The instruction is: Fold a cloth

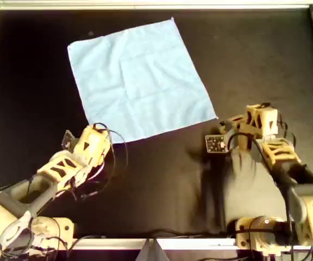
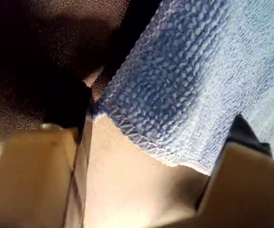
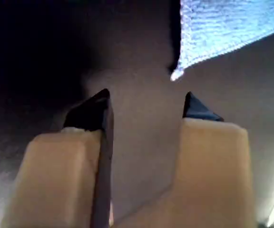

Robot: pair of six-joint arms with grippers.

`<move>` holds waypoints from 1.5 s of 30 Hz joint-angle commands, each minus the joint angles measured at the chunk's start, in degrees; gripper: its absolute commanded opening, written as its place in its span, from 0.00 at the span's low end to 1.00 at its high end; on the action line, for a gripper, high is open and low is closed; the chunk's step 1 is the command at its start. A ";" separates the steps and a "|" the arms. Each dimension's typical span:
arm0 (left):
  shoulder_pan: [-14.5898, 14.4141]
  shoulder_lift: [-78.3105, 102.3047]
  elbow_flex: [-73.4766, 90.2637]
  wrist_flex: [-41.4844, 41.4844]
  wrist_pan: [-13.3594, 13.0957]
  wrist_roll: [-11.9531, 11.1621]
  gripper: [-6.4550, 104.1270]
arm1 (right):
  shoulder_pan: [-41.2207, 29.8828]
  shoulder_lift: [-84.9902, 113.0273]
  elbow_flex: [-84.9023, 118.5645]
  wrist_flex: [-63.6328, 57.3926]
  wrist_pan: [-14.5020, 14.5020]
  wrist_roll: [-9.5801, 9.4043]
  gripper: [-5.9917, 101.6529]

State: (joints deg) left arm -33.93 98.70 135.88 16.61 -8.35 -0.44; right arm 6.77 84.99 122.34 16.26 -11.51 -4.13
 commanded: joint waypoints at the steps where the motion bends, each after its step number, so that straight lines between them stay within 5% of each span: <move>1: -1.93 -0.09 -0.44 0.35 0.53 -0.26 0.96 | 0.35 -2.37 -7.03 -3.52 -1.32 0.26 0.61; 15: -1.41 -6.86 -6.24 0.79 0.53 -0.26 0.96 | 6.33 -11.87 -19.51 -1.67 -0.35 0.26 0.61; 37: -1.23 -7.47 -6.94 0.97 0.53 -0.26 0.96 | 6.33 -24.52 -42.19 19.34 -1.23 0.26 0.61; 45: -2.02 -7.38 -6.77 1.32 0.53 -0.18 0.74 | 6.33 -24.43 -41.04 19.34 -1.32 0.26 0.61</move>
State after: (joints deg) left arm -34.28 91.49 129.55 17.05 -8.26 -0.44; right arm 12.66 59.24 83.06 34.19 -12.39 -4.13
